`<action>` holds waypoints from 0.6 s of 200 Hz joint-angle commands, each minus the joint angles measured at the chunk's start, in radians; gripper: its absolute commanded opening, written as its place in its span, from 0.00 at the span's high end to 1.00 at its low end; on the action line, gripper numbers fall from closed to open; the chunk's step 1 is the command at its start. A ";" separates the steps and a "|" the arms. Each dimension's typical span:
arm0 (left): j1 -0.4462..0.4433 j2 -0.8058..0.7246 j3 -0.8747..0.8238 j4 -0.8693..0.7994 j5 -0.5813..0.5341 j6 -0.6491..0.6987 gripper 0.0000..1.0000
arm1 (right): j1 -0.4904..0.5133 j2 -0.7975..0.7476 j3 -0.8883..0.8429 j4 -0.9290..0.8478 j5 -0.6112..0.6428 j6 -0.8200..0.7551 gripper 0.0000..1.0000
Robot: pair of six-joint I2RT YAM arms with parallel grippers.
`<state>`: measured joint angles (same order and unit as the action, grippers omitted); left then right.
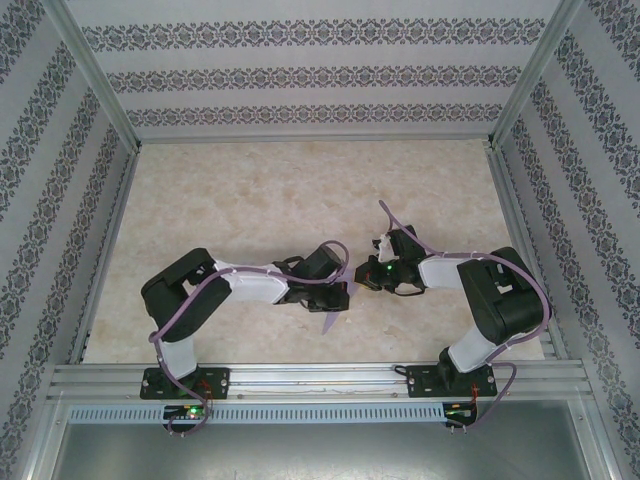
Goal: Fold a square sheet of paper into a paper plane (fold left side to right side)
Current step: Perform the fifth fold on the wing at the bottom-center of the table.
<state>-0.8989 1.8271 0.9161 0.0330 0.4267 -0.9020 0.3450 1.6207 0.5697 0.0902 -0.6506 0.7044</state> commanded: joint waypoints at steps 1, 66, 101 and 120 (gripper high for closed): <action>0.002 -0.030 -0.060 -0.033 0.025 -0.021 1.00 | 0.011 0.069 -0.020 -0.149 0.178 -0.047 1.00; -0.039 -0.143 -0.185 -0.043 0.039 -0.045 1.00 | 0.011 0.087 0.007 -0.191 0.197 -0.067 1.00; -0.065 -0.197 -0.243 -0.049 0.029 -0.067 1.00 | 0.011 0.090 0.015 -0.206 0.200 -0.076 1.00; -0.075 -0.219 -0.259 -0.066 0.025 -0.071 1.00 | 0.011 0.090 0.018 -0.212 0.201 -0.079 1.00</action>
<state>-0.9466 1.6382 0.6926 0.0509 0.4404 -0.9493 0.3450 1.6394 0.6201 0.0048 -0.6464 0.6579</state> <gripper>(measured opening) 0.043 0.042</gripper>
